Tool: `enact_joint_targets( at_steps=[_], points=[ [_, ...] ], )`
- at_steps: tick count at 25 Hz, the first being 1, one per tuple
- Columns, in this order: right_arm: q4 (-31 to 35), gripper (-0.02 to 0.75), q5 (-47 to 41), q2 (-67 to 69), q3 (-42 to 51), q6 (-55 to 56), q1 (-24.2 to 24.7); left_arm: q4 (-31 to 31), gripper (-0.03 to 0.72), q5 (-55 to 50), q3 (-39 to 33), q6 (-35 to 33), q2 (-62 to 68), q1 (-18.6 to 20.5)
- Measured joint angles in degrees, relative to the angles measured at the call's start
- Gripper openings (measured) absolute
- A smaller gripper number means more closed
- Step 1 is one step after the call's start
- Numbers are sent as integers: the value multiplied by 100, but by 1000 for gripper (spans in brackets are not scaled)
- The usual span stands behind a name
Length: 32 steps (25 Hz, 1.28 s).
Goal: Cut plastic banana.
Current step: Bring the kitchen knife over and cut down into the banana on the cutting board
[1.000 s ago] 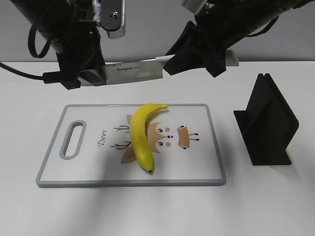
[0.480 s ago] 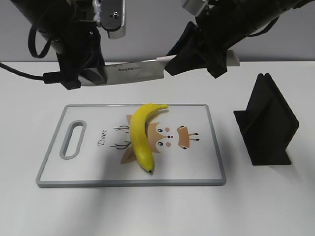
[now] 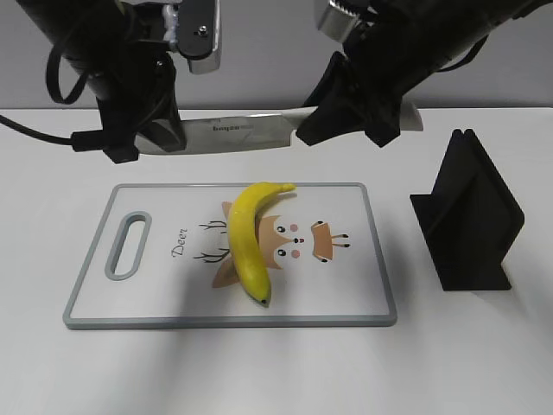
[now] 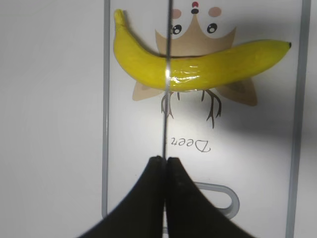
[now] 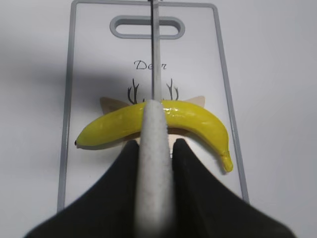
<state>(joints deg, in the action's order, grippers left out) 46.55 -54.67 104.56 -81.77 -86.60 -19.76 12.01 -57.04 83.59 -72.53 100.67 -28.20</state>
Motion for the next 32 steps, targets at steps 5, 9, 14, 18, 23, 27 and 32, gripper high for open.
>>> enact_joint_targets(
  at_steps=[5,9,14,18,23,27,32],
  points=[
    [-156,169,0,237,0,124,-35,2,-10,-97,0,1,180,0],
    [-613,169,21,341,0,301,-144,14,-10,-142,0,6,410,-29],
    [-1223,169,199,466,0,734,-244,62,-10,-76,11,6,543,-47],
    [-1337,169,282,610,0,895,-257,62,-10,11,17,6,714,-47],
    [-1403,169,314,859,0,934,-257,62,-10,77,17,6,877,-47],
    [-1477,169,500,915,0,934,-257,26,-10,283,17,6,954,-47],
    [-1552,169,554,1199,0,934,-257,59,-10,384,17,6,1285,-47]
  ],
)
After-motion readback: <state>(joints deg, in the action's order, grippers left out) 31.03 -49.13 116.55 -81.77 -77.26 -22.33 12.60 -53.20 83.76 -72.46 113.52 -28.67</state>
